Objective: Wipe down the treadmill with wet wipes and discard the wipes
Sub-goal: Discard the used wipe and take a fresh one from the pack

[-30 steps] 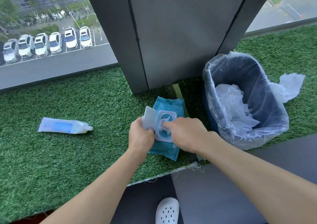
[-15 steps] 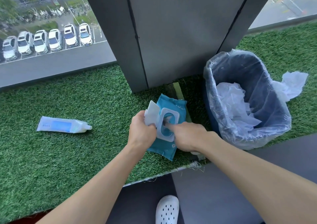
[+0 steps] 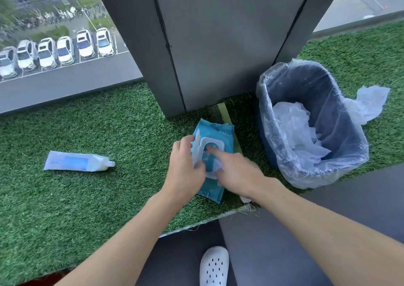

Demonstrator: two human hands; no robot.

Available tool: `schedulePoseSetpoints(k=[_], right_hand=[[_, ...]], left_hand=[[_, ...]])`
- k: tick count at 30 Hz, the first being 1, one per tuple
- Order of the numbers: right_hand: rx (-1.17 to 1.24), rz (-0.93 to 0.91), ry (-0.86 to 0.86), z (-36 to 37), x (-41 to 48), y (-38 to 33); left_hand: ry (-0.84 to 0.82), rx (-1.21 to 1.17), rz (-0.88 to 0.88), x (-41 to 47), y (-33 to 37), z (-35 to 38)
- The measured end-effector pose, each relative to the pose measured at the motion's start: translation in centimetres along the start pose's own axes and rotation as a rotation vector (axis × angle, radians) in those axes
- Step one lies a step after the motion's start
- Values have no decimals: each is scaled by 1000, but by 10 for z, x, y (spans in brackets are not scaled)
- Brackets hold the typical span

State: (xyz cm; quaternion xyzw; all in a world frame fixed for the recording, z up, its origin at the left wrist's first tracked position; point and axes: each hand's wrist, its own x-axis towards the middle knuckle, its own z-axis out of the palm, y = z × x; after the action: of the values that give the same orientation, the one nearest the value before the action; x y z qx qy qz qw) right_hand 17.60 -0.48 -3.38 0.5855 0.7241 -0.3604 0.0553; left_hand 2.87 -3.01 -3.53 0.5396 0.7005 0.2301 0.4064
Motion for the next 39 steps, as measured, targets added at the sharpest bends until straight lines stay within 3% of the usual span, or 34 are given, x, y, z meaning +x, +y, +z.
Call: schedulePoseSetpoints(k=[2,4,8,12,15,18,19,21,24,27,31,35,39], right_hand=[[246,99,164,-6,-1,7],[352,175,281,-15,-4,10],[358,190,327,-27,-14,7],[439,267,361,-49,-19,2],[649,274,287,-80,-37,-10],[878,246,212,-134,-67,-26],[945,233,241,-156,-80,-31],[1115,231,322,-204,-108,-40],[1210,227,461,-280,-158,-47],[1151,205,664,-358,-236,-48],[1042,187,888,-424,-371,-41],[1002,227,1152,-427,-538,-38],[869,392,1434,-358,-727,-39]], left_hand=[[-56,149,224,-7,-4,1],[-121,332,300,-10,-5,5],[-181,785,279,-13,3,15],[-374,906,160,-1,24,14],[-400,627,34,4,58,-6],[-337,13,16,-4,138,-35],[-404,-206,-31,-9,170,-44],[-591,-392,-49,-19,229,-63],[-721,-240,211,-39,304,-87],[-731,-178,454,-72,388,-99],[-691,-186,652,-148,498,-94],[-863,-249,747,-268,580,-75],[-1063,-153,1106,-444,609,-43]])
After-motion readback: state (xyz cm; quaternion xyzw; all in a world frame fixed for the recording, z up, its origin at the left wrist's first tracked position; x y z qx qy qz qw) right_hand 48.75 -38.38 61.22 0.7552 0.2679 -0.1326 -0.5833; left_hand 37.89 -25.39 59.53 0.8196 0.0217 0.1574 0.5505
